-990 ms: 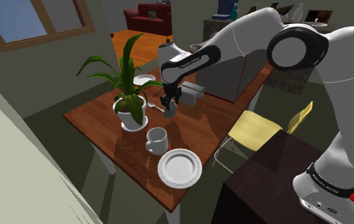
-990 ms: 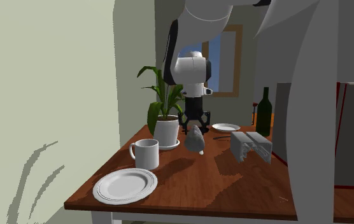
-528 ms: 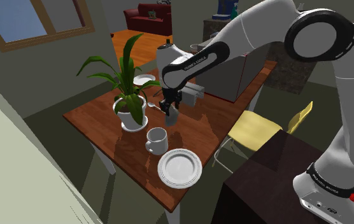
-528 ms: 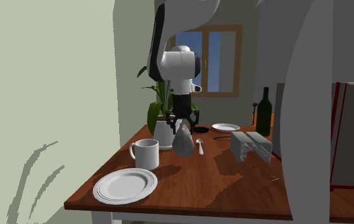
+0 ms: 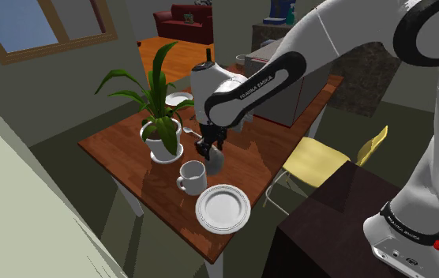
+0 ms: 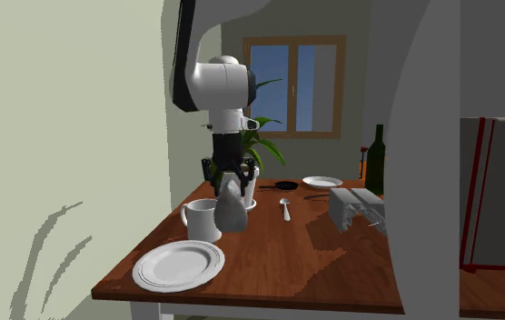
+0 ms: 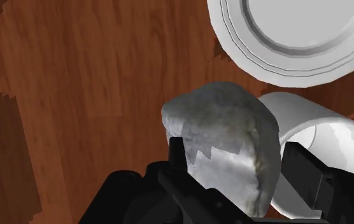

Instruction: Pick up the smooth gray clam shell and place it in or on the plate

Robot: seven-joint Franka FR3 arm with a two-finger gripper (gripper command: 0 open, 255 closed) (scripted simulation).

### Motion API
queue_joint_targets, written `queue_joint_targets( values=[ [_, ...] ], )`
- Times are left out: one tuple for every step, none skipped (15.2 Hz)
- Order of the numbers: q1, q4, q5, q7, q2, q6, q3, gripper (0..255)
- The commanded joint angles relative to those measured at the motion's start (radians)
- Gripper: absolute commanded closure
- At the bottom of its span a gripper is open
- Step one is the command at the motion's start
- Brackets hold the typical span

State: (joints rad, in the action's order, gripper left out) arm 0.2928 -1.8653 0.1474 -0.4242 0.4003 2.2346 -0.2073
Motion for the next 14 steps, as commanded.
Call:
queue_joint_targets(
  values=[
    [0.022, -0.048, -0.002, -0.038, -0.033, 0.014, -0.013, 255],
    [0.034, -0.069, -0.003, -0.058, -0.049, 0.019, -0.020, 255],
    [0.046, -0.089, -0.004, -0.078, -0.063, 0.023, -0.027, 255],
    [0.058, -0.108, -0.005, -0.098, -0.077, 0.027, -0.034, 255],
    [0.071, -0.125, -0.006, -0.118, -0.090, 0.030, -0.042, 255],
    [0.083, -0.141, -0.007, -0.138, -0.102, 0.033, -0.050, 255],
    [0.096, -0.156, -0.008, -0.159, -0.114, 0.036, -0.058, 255],
    [0.108, -0.170, -0.009, -0.180, -0.125, 0.037, -0.066, 255],
    [0.121, -0.182, -0.010, -0.201, -0.135, 0.039, -0.074, 255],
    [0.125, -0.186, -0.011, -0.208, -0.139, 0.039, -0.077, 255],
    [0.126, -0.190, -0.007, -0.211, -0.130, 0.051, -0.076, 255],
    [0.127, -0.193, -0.003, -0.214, -0.122, 0.062, -0.075, 255],
    [0.128, -0.196, 0.001, -0.217, -0.113, 0.073, -0.073, 255],
    [0.130, -0.199, 0.005, -0.220, -0.104, 0.085, -0.071, 255]
  ],
)
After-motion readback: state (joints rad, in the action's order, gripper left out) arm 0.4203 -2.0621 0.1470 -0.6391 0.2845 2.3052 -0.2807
